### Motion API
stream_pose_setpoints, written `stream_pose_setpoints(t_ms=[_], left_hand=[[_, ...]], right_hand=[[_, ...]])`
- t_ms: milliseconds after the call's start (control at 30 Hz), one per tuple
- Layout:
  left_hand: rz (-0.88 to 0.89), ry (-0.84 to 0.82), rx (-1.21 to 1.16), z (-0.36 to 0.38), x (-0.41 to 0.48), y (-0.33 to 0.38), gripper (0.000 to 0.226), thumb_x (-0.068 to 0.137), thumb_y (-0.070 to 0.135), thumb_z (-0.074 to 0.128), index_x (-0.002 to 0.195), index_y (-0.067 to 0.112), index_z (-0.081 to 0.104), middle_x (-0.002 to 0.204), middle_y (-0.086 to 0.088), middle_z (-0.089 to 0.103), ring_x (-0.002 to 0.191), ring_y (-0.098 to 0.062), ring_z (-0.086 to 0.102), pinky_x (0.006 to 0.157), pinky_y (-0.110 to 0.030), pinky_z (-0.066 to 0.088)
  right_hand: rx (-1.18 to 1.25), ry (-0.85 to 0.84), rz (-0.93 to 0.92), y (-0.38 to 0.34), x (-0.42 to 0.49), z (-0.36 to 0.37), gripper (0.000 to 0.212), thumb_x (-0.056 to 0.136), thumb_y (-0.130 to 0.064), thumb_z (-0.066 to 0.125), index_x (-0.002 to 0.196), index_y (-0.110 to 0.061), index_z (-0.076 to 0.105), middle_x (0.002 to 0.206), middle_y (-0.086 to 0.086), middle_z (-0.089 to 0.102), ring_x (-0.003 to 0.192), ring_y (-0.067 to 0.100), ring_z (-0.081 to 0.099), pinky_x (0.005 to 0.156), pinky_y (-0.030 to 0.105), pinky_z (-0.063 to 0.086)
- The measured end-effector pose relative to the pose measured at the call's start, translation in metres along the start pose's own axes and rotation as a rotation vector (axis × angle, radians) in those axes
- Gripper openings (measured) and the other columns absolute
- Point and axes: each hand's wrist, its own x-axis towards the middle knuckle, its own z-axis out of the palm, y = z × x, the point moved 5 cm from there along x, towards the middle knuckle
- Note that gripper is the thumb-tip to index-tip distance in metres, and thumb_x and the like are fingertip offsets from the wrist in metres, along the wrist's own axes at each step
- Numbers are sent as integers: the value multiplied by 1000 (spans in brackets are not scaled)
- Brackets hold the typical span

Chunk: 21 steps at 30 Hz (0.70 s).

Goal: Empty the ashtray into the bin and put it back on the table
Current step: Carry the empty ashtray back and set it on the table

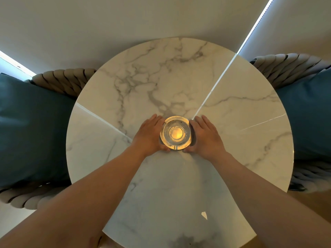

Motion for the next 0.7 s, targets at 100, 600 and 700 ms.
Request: stream_pose_setpoints(t_ms=[100,600,700], left_hand=[[2,18,26,2,1,-2,112,47,49,90,139,12,38,145,-6,42,142,-24,24,113,-37,20],[-42,-39,70,3,-12,-6,127,47,53,89,148,14,22,151,-3,32,143,-21,21,115,-38,20],[-46,-31,74,1,-22,-8,125,48,53,89,147,12,24,152,-4,32,143,-20,21,116,-35,19]], right_hand=[[5,12,4,0,0,0,112,52,-55,88,144,-17,38,148,1,38,148,27,16,118,41,21],[-37,-34,19,-1,-9,3,123,56,-51,89,153,-15,22,157,0,28,150,27,13,120,41,19],[-53,-43,30,0,-15,2,122,56,-51,89,153,-16,22,156,-1,29,149,26,16,120,40,20]])
